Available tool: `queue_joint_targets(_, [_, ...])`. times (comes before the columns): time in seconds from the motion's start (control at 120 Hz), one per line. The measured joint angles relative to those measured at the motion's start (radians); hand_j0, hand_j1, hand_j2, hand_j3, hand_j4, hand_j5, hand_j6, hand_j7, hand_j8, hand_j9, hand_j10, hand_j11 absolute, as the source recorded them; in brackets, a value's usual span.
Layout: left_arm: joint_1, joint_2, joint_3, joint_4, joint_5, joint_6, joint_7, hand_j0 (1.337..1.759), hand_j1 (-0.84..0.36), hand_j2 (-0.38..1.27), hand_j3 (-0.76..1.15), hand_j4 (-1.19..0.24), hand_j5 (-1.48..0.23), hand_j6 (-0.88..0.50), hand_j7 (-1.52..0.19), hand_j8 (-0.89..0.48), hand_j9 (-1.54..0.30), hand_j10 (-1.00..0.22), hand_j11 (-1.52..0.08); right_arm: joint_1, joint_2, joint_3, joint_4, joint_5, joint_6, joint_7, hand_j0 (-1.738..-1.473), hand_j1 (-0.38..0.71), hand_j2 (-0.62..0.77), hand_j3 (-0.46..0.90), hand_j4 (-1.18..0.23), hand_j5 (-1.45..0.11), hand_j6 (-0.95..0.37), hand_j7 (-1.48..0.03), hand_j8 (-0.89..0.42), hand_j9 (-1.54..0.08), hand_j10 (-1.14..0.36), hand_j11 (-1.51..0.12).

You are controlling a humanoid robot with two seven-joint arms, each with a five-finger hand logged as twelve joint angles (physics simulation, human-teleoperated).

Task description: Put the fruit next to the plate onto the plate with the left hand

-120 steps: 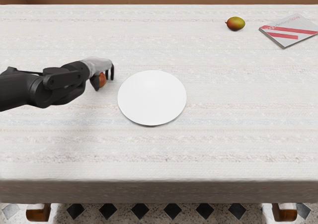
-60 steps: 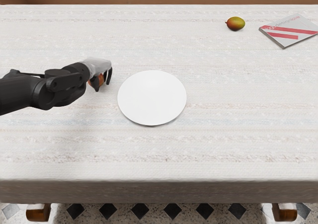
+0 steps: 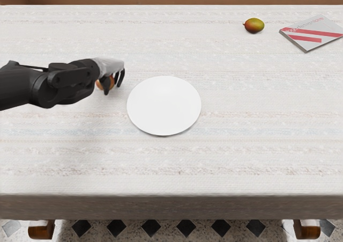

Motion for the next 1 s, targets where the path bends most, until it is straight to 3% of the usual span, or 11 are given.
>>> queue_joint_targets(0.158, [-0.061,0.007,0.01,-0.079,-0.006,-0.013,0.005,1.644,-0.36,0.39,0.02,-0.8,-1.28,-0.56,-1.19,-0.32,-1.2,-0.41,-1.21,0.0,0.0,0.0,0.0,0.0,0.0,0.0,-1.658,-0.31,-0.01,0.0,-0.03,-0.04,-0.03,-0.04,-0.03,-0.04,-0.03,-0.04])
queue_joint_targets(0.658, [-0.283,0.069,0.046,-0.403,-0.119,-0.006,0.041,1.647,-0.31,0.4,0.0,-0.78,-1.32,-0.57,-1.28,-0.34,-1.17,-0.46,-1.21,0.0,0.0,0.0,0.0,0.0,0.0,0.0,-1.658,-0.31,-0.01,0.0,-0.03,-0.04,-0.03,-0.04,-0.03,-0.04,-0.03,-0.04])
queue_joint_targets(1.0, [-0.346,-0.026,0.047,-0.449,-0.184,0.001,0.047,1.648,-0.29,0.37,0.0,-0.79,-1.31,-0.6,-1.29,-0.34,-1.16,-0.43,-1.2,0.0,0.0,0.0,0.0,0.0,0.0,0.0,-1.658,-0.31,-0.01,0.0,-0.03,-0.04,-0.03,-0.04,-0.03,-0.04,-0.03,-0.04])
